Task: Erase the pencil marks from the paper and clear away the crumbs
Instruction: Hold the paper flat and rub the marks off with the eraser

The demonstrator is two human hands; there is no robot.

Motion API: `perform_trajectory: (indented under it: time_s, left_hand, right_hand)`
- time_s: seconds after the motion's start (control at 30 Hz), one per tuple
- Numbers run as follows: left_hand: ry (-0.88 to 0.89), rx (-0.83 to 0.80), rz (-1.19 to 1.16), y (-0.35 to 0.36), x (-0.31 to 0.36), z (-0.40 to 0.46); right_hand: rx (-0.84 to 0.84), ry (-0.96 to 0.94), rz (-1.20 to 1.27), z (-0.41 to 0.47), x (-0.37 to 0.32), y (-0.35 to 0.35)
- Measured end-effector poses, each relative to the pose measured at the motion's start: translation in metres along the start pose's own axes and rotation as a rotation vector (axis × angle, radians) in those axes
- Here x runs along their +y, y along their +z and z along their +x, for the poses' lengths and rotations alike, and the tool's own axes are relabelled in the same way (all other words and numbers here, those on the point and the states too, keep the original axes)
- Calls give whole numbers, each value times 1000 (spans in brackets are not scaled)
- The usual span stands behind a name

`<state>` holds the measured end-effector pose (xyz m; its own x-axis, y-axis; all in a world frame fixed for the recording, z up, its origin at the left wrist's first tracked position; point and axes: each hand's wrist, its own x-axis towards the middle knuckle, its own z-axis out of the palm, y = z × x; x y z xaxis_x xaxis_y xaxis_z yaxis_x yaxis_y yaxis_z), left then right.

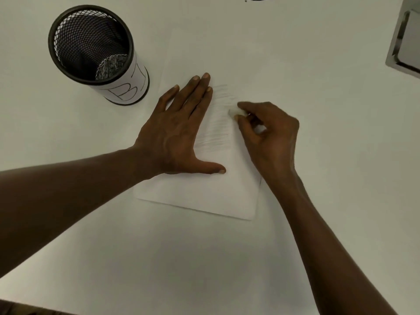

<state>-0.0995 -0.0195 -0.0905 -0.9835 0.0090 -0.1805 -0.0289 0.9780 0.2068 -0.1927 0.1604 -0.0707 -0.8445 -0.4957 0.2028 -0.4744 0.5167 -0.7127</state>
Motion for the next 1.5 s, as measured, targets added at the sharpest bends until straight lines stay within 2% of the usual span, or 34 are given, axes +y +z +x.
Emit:
perform_trajectory:
  time_s: [0.17,0.4,0.6,0.8,0.97,1.17,1.37,1.5]
  left_hand:
    - [5,9,-7,1,-1,0]
    - [14,8,-18,-1,1,1]
    - [16,16,-17,1,-1,0]
    - [14,8,-10,0,0,0]
    - [8,-7,-7,-1,-1,1]
    - [-2,-9,-12,-2,1,1]
    - [-1,-17,-13,-2,1,0]
    - [-1,-6,-14,-2,2,0]
  right_hand:
    - [-120,46,-28,-52,-15,-18]
    - [-82,-110,-82,14,-5,7]
    - [-223,-34,-87,-45,-11,-20]
    - [-47,-104,-207,15,0,2]
    - [-160,-12,-199,-51,-7,-26]
    - [-49,-72,-211,15,-2,5]
    - [-160,-17,-216,-45,-7,-24]
    - [-56,-45,-244,5,1,-5]
